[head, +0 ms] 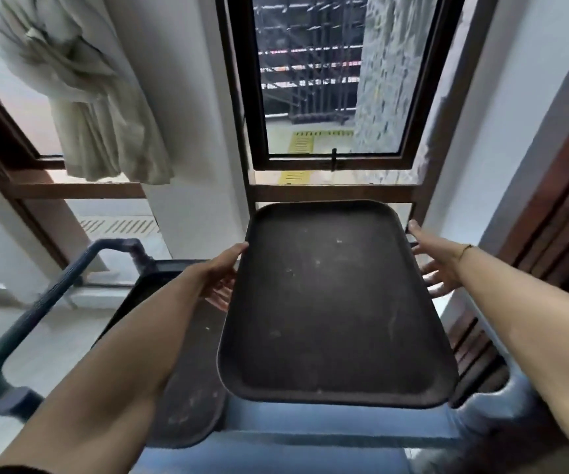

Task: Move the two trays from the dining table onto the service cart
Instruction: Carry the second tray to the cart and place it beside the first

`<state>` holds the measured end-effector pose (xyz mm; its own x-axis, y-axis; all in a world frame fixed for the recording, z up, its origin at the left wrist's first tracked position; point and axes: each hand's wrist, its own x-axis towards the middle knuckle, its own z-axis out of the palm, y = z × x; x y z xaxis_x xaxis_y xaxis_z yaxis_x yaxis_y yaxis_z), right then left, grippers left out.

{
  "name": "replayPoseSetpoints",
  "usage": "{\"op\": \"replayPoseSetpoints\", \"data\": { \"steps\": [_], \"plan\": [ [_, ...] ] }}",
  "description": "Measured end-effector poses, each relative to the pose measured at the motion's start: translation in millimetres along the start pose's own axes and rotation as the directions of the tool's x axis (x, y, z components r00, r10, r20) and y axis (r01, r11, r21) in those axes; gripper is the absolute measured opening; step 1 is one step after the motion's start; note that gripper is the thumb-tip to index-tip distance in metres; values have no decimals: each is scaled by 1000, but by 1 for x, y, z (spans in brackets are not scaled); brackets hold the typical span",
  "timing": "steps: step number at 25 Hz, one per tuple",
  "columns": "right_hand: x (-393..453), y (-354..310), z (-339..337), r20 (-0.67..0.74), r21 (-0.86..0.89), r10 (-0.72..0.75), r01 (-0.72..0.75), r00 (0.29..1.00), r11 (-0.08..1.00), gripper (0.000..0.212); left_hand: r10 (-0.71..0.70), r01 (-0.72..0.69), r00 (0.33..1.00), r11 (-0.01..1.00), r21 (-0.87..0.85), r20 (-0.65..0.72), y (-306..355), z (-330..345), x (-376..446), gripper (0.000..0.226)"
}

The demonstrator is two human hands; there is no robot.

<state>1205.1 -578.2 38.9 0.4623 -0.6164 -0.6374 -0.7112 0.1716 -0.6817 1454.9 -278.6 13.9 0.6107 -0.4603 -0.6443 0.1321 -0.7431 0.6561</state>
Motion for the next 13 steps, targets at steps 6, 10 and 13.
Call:
{"op": "replayPoseSetpoints", "data": {
  "steps": [6,10,13],
  "plan": [
    [36,55,5,-51,37,120,-118,991,992,92,-37,34,999,998,60,41,-19,43,46,90],
    [58,84,18,-15,60,181,-180,983,982,94,-87,86,996,995,58,24,-49,67,65,81],
    [69,97,23,16,31,228,-229,973,973,95,-131,130,991,991,46,18,-68,83,76,85]
  ]
}}
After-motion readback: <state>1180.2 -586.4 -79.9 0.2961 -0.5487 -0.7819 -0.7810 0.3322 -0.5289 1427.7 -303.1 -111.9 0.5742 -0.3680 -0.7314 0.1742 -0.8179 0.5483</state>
